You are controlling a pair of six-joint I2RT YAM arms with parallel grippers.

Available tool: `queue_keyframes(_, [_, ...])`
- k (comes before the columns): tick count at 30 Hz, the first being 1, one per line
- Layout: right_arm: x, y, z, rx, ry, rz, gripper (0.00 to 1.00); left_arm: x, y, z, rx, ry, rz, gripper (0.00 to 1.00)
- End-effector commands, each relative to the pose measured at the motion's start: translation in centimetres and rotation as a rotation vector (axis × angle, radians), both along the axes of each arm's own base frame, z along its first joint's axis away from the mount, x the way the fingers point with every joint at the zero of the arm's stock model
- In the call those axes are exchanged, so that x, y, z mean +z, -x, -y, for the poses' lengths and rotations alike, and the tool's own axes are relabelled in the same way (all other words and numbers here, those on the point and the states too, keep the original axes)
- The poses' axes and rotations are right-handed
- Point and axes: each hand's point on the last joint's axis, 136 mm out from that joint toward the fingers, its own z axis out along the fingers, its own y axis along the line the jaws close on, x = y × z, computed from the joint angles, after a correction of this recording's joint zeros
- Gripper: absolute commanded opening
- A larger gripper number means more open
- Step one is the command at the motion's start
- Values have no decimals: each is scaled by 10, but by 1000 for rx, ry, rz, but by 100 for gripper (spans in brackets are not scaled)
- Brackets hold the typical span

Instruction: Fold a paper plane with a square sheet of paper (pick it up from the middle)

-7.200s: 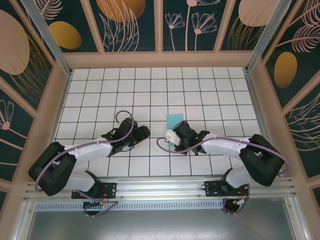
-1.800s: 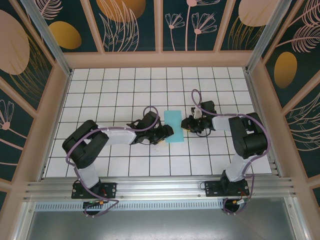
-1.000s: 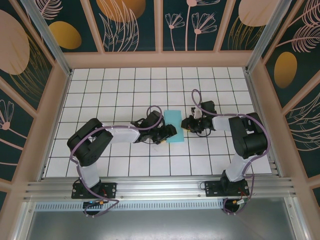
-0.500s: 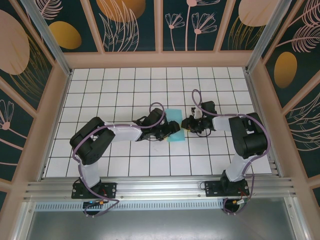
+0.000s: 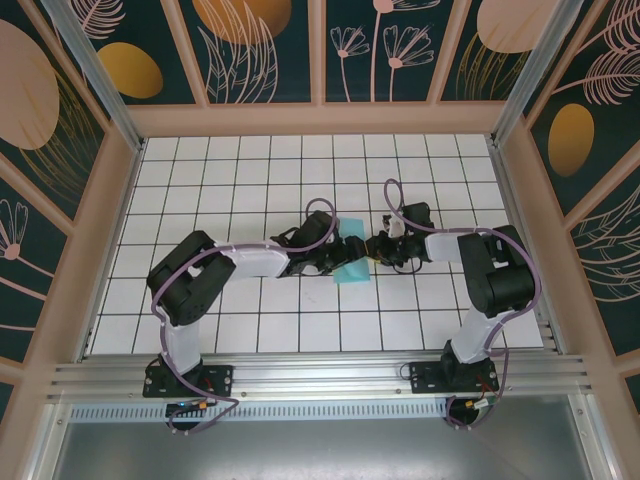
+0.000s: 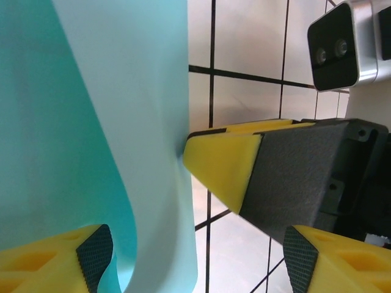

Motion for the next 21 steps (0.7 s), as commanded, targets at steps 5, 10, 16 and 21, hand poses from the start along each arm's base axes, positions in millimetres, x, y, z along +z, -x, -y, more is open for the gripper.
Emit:
queue_keyframes(5, [-32, 24, 15, -19, 77, -118, 24, 6, -20, -3, -15, -28, 61, 76])
queue_keyframes(10, [-32, 23, 15, -20, 75, -118, 24, 4, -26, -5, -18, -34, 53, 75])
queue_keyframes(16, [-18, 19, 11, -10, 41, -73, 25, -5, -30, -10, 8, -58, 16, 59])
queue_keyframes(21, [6, 12, 12, -20, 35, 1, 29, -6, -33, -16, 34, -62, 7, 38])
